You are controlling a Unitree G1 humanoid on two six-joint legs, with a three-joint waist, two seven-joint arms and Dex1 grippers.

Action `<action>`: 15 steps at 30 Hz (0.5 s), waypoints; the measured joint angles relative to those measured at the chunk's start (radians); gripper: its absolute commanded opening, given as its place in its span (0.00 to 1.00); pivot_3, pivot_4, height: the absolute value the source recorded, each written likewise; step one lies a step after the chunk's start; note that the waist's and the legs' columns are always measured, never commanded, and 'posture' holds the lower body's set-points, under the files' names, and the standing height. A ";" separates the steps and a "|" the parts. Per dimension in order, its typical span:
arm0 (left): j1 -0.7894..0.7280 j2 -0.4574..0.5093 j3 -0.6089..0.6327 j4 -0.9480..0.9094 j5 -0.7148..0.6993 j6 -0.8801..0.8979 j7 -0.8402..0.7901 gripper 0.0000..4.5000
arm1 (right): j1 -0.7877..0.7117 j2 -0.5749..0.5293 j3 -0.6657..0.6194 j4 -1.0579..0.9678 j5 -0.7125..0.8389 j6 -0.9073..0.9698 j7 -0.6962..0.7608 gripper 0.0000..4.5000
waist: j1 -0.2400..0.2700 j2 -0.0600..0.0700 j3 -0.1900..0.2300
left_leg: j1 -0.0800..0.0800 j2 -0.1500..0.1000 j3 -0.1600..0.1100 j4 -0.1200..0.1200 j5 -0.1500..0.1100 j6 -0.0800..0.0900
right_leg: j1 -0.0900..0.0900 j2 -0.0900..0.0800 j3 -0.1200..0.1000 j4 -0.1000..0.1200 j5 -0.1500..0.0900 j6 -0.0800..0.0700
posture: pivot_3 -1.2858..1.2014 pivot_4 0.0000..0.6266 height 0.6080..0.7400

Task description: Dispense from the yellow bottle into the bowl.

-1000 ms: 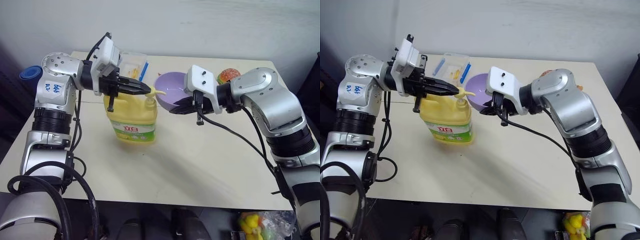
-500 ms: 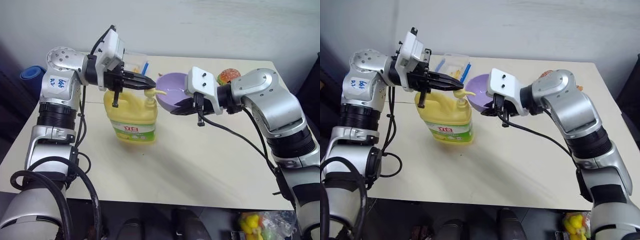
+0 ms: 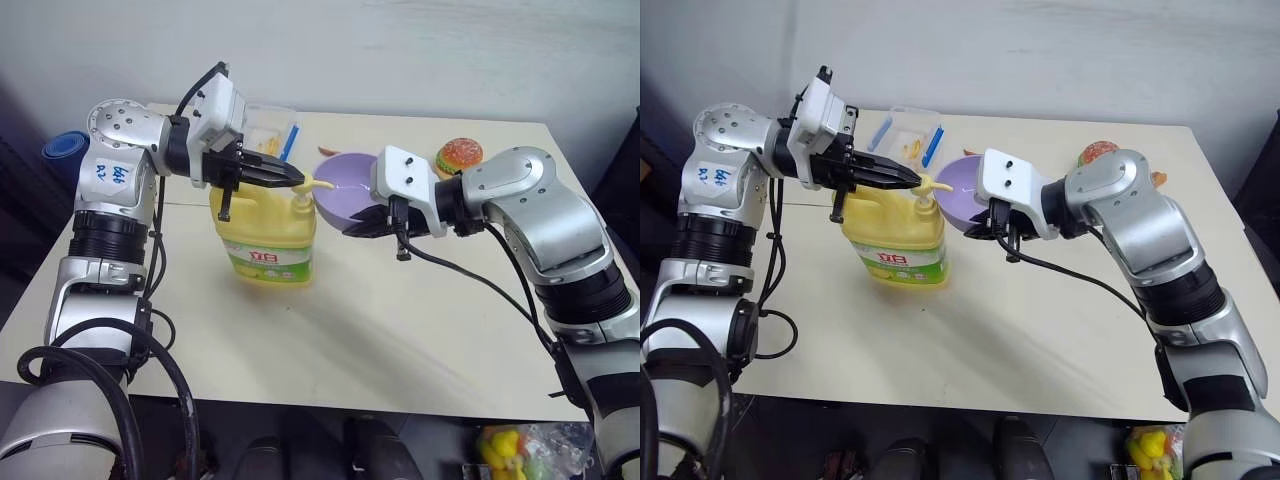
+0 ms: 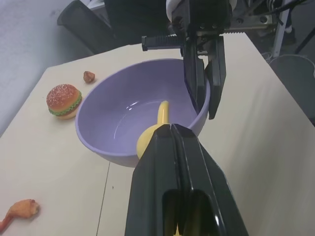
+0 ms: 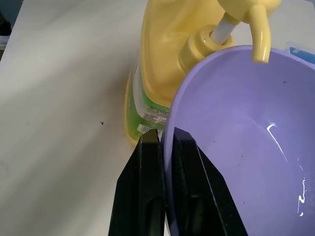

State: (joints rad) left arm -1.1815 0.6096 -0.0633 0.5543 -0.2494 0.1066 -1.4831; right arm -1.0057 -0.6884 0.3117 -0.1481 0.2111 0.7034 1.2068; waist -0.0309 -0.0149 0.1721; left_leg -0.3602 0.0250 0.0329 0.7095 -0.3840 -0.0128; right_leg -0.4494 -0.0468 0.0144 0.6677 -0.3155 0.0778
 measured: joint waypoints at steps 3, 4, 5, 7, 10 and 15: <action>-0.003 -0.003 -0.001 0.003 0.005 -0.007 0.006 0.00 | 0.000 0.000 0.000 -0.001 0.000 0.000 0.000 0.00 | 0.000 0.000 0.000 | 0.000 0.000 0.000 0.001 0.000 0.000 | 0.000 0.000 0.000 0.001 0.000 0.000 | 0.52 0.24 1.00; -0.005 -0.003 -0.003 0.004 0.008 -0.009 0.007 0.00 | 0.000 0.000 0.000 -0.001 0.000 0.000 0.000 0.00 | 0.000 0.000 0.000 | 0.000 0.000 0.000 0.001 0.000 0.000 | 0.000 0.000 0.000 0.001 0.000 0.000 | 0.52 0.24 1.00; -0.007 -0.003 -0.004 0.005 0.010 -0.011 0.007 0.00 | 0.000 0.000 0.000 -0.002 0.000 0.000 0.000 0.00 | 0.000 0.000 0.000 | 0.000 0.000 0.000 0.001 0.000 0.000 | 0.000 0.000 0.000 0.001 0.000 0.000 | 0.52 0.24 1.00; -0.011 -0.005 -0.005 0.009 0.013 -0.012 0.008 0.00 | 0.000 -0.002 0.000 -0.003 0.000 0.000 0.000 0.00 | 0.000 0.000 0.000 | 0.000 0.000 0.000 0.001 0.000 0.000 | 0.000 0.000 0.000 0.001 0.000 0.000 | 0.52 0.24 1.00; -0.031 -0.015 -0.003 0.033 0.009 0.025 0.023 0.00 | 0.001 -0.004 0.000 -0.010 0.001 0.000 0.000 0.00 | 0.001 0.000 0.000 | 0.000 0.000 0.000 0.002 0.000 0.000 | 0.000 0.000 0.000 0.002 0.000 0.000 | 0.52 0.24 1.00; -0.050 -0.014 0.004 0.051 0.011 0.038 0.031 0.00 | 0.002 -0.004 0.000 -0.011 0.003 0.000 0.000 0.00 | -0.001 0.000 0.000 | -0.001 0.000 0.000 0.001 0.000 0.000 | -0.001 0.000 -0.001 0.001 0.000 0.000 | 0.52 0.24 1.00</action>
State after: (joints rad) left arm -1.2312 0.5960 -0.0598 0.6052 -0.2380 0.1442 -1.4521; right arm -1.0039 -0.6927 0.3117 -0.1593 0.2139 0.7036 1.2068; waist -0.0318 -0.0149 0.1722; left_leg -0.3607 0.0249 0.0328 0.7102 -0.3842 -0.0127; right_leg -0.4500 -0.0467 0.0136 0.6686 -0.3156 0.0779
